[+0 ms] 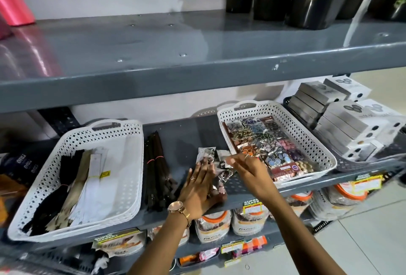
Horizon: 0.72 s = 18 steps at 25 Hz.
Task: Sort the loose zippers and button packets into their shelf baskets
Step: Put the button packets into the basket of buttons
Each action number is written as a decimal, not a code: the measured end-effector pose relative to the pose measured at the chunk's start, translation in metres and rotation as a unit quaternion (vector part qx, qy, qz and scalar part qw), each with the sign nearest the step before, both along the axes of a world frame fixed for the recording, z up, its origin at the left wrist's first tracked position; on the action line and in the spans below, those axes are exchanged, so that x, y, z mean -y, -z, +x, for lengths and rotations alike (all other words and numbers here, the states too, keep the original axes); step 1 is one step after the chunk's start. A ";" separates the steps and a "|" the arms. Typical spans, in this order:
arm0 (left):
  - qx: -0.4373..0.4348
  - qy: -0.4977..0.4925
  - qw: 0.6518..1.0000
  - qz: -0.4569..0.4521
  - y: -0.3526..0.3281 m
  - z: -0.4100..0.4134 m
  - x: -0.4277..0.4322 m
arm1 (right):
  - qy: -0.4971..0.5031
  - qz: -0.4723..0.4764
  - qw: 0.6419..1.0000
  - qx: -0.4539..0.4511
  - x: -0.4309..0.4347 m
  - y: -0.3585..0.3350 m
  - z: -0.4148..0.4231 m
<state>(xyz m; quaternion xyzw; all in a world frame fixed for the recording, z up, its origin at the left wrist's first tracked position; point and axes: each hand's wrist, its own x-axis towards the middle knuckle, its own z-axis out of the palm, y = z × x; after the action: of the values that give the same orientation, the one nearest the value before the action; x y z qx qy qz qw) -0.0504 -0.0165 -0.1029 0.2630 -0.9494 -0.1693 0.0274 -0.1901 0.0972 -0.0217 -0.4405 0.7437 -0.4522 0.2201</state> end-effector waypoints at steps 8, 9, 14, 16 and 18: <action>-0.199 -0.273 0.938 0.074 -0.021 -0.001 -0.010 | 0.022 -0.011 1.000 -0.007 -0.027 0.014 0.013; -0.223 -0.299 0.920 0.119 -0.026 -0.003 -0.014 | 0.016 -0.007 1.000 0.013 -0.028 0.014 0.013; -0.234 -0.384 0.844 0.291 -0.036 -0.011 -0.002 | -0.015 -0.002 0.997 0.074 -0.017 0.004 0.009; -0.242 -0.392 0.832 0.309 -0.034 -0.012 0.002 | -0.037 0.003 0.995 0.094 -0.012 0.000 0.004; -0.271 -0.388 0.832 0.288 -0.035 -0.014 0.000 | -0.058 0.021 0.989 0.137 -0.007 -0.002 0.002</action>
<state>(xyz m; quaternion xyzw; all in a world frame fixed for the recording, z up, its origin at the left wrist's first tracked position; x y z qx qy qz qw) -0.0644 -0.0162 -0.0675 0.5492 -0.6321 -0.4753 0.2699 -0.1876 0.1038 -0.0201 -0.4118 0.6892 -0.4792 0.3547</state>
